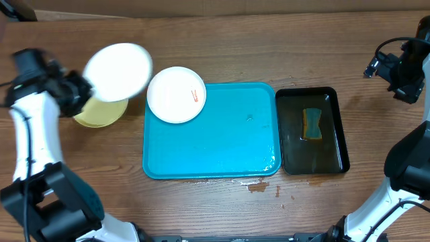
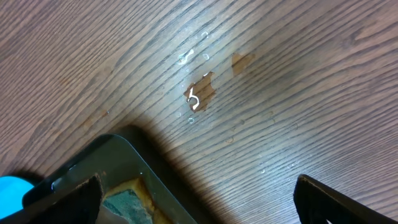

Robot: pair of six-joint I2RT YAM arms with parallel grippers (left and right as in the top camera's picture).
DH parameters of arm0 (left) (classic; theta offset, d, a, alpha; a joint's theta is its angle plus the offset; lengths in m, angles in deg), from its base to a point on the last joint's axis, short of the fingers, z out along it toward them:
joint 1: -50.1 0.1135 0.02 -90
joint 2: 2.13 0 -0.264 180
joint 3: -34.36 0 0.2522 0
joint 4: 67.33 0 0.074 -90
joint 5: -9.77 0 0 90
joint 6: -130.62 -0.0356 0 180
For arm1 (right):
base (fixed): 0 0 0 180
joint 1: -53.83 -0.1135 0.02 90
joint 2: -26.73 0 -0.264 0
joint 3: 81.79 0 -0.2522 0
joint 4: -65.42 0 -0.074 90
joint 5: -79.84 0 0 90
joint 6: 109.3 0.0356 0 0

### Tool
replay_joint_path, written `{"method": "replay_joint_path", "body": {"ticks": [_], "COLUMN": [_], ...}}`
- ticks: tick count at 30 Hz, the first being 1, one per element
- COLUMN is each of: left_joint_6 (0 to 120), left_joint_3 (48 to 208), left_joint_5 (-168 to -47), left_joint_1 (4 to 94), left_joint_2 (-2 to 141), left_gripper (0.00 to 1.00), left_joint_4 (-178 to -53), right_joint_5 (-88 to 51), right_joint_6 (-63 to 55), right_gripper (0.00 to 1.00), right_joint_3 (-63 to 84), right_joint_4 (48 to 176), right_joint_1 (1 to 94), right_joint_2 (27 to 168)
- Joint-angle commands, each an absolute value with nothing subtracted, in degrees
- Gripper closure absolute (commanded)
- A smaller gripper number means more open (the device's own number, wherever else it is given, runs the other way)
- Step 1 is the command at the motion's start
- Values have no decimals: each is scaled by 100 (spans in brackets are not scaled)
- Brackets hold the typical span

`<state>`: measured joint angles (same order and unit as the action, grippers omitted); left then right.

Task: Clean dirty plates on tray and stack at the side
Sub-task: 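Carry the white plate left toward the yellow plate, then lower the white plate onto the yellow plate and open the left gripper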

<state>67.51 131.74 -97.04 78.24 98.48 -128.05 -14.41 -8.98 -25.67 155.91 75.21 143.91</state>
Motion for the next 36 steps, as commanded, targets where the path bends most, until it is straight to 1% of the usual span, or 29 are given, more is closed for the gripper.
{"method": "replay_joint_path", "body": {"ticks": [1, 5, 13, 18, 21, 36], "left_joint_6": [6789, 6786, 6920, 6915, 6920, 6915], "left_joint_3": [12929, 12617, 12110, 12053, 12048, 12048], "left_joint_5": [-9311, -9143, -8706, -8603, -8268, -8529], "left_joint_1": [8138, 8309, 8280, 8285, 8272, 8215], "left_joint_2": [9719, 9719, 9719, 9719, 9752, 10467], "left_gripper": [96, 96, 96, 96, 96, 95], "left_joint_4": [-12718, -12414, -11815, -11618, -11500, -10947], "right_joint_5": [-1426, -1426, -1426, -1426, -1426, -1424], "right_joint_6": [-878, -878, -878, -878, -878, -878], "right_gripper": [0, 0, 0, 0, 0, 0], "right_joint_3": [-2640, -2640, -2640, -2640, -2640, -2640], "right_joint_4": [15578, 15578, 15578, 15578, 15578, 15578], "right_joint_1": [7532, 7532, 7532, 7532, 7532, 7532], "right_joint_2": [14251, 14251, 14251, 14251, 14251, 14251]}}
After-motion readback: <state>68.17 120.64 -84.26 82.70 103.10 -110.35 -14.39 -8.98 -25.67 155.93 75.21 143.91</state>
